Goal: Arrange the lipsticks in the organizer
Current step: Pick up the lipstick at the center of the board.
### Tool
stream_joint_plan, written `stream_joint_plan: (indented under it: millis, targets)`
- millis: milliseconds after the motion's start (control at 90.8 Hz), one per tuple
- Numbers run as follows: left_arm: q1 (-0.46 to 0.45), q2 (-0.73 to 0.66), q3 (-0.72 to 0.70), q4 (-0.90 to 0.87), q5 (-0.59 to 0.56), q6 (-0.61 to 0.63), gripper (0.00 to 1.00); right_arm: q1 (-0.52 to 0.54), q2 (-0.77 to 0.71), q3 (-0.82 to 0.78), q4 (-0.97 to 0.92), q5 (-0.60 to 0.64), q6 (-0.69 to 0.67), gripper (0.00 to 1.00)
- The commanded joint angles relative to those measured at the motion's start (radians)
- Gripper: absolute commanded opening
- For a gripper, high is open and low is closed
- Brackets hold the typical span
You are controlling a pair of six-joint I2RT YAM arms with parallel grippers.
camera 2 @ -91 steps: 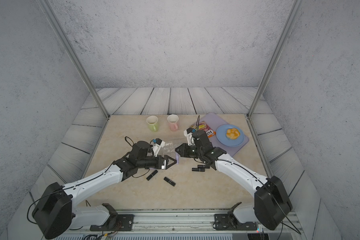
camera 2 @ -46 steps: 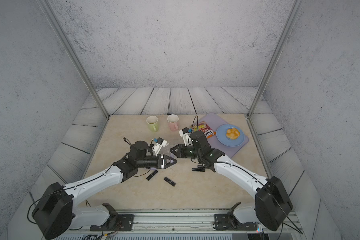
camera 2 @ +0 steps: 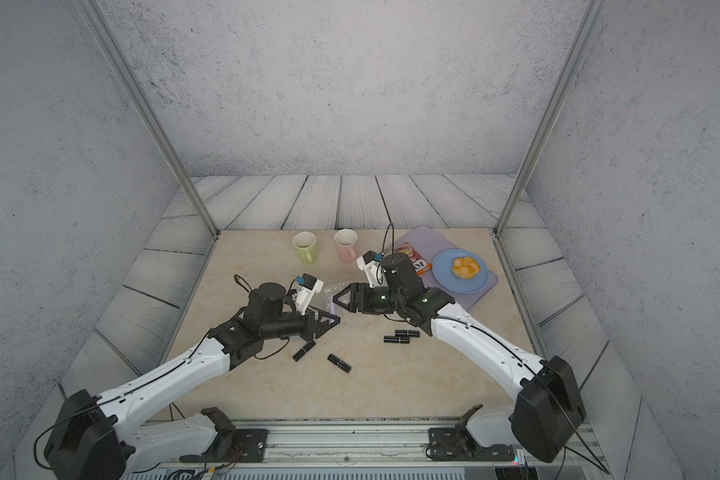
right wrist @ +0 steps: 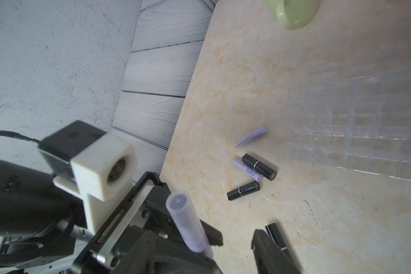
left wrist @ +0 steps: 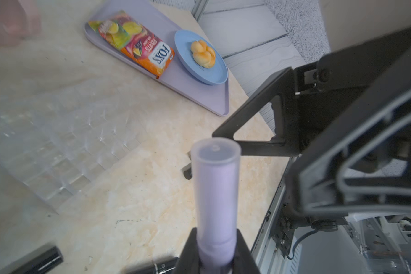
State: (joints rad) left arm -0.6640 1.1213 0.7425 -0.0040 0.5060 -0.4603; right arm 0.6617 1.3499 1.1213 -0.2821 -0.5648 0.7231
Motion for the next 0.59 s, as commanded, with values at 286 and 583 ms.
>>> stream_joint_plan:
  millis: [286,583]
  targets:
    - [-0.029,0.042,0.026,-0.026,0.009,0.091,0.00,0.054,0.025,0.100,-0.181,-0.070,-0.092,0.56]
    - [-0.063,0.030,0.019,-0.001,0.031,0.110,0.00,0.056,0.090,0.136,-0.249,0.062,-0.094,0.39]
